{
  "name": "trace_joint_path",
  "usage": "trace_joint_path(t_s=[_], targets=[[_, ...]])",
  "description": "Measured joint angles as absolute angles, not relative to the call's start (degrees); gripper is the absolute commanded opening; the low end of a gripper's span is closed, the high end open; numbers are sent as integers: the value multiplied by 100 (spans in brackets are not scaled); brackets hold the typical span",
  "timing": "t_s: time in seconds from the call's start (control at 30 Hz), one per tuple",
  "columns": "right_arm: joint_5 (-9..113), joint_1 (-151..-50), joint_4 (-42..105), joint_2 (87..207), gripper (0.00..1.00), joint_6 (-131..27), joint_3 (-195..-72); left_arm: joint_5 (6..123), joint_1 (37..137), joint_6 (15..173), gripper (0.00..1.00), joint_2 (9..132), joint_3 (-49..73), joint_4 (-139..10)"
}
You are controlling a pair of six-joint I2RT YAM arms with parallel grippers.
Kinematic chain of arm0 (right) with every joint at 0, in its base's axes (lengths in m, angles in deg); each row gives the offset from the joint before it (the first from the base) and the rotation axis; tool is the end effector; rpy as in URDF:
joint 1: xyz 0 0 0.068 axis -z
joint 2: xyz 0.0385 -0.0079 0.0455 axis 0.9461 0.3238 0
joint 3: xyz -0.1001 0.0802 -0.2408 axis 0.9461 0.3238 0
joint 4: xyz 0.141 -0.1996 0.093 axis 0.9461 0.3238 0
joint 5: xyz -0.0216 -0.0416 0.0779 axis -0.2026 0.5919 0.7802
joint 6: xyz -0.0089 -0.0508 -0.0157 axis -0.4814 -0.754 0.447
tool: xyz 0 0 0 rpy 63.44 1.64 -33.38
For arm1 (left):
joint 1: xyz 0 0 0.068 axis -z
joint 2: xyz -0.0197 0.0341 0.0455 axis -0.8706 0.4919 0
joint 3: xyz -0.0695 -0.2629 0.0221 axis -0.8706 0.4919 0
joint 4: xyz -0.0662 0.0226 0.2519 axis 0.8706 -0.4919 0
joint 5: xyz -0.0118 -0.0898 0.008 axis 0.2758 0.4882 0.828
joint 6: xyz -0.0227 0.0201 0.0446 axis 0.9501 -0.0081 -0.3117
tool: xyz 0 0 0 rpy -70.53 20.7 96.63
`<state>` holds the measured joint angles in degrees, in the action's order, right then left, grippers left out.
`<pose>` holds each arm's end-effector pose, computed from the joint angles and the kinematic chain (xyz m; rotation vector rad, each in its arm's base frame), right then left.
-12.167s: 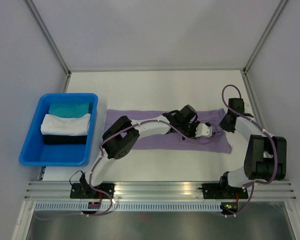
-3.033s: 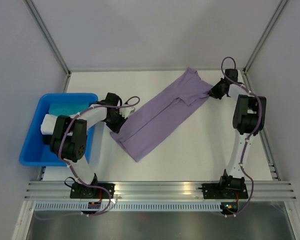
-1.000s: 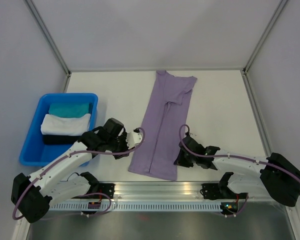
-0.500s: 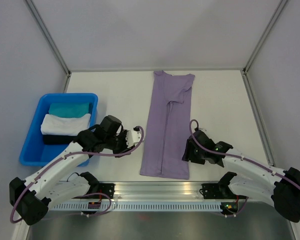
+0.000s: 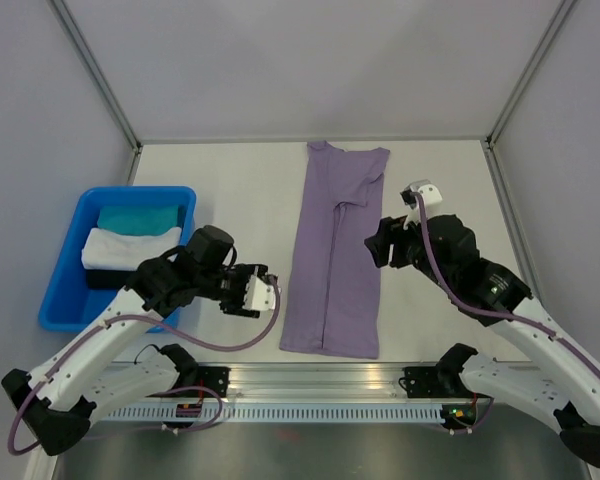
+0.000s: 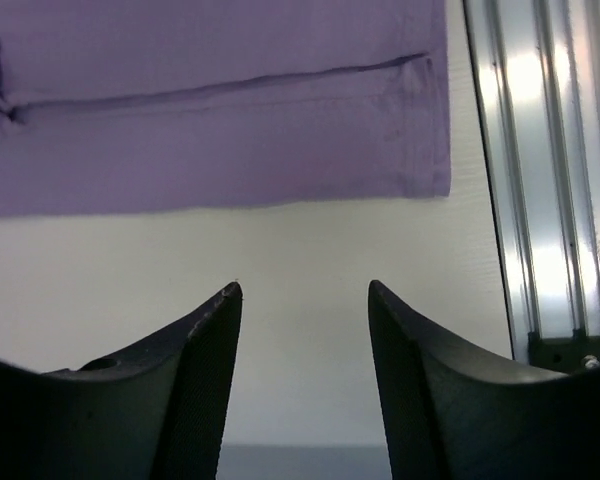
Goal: Roll the t-shirts
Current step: Fold the tshirt
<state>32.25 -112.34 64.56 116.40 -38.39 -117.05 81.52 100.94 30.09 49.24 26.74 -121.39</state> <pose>0.1435 0.1158 0.3670 -0.2304 2.0189 0.4750 0.1214 -0.1234 0.3176 1.8642 1.5163 -0.4474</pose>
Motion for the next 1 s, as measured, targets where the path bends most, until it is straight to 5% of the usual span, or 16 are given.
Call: trace_joint_path(t_s=[0.07,0.1,0.17,0.27,0.5,0.63,0.8,1.0], targets=[[3402,-11232,6083,11299,72,-4243,-11360,8535,10157,2388,74,4644,2892,-12154],[3529,-11232,5932,11089,81,-4405,-11115,8825,10179,2082,75,4471,3052,-12150],[3756,-11234,5669,10757,84,-4757,-10636,9232,10336,1739,71,4183,3504,-12005],[4045,-11234,5503,10683,82,-5493,-10212,9437,10633,1557,65,4393,4158,-11610],[4639,-11258,6268,12031,67,-7904,-10208,9544,10664,773,69,5636,5436,-10510],[5444,-11499,7009,11802,56,-9434,-9604,9534,10664,648,71,5973,5537,-10025],[6338,-11562,7728,10820,65,-10711,-9073,9446,10804,674,73,5999,5353,-9789],[6659,-12106,8019,11017,60,-11749,-8888,9330,10968,467,73,6032,5266,-9787]])
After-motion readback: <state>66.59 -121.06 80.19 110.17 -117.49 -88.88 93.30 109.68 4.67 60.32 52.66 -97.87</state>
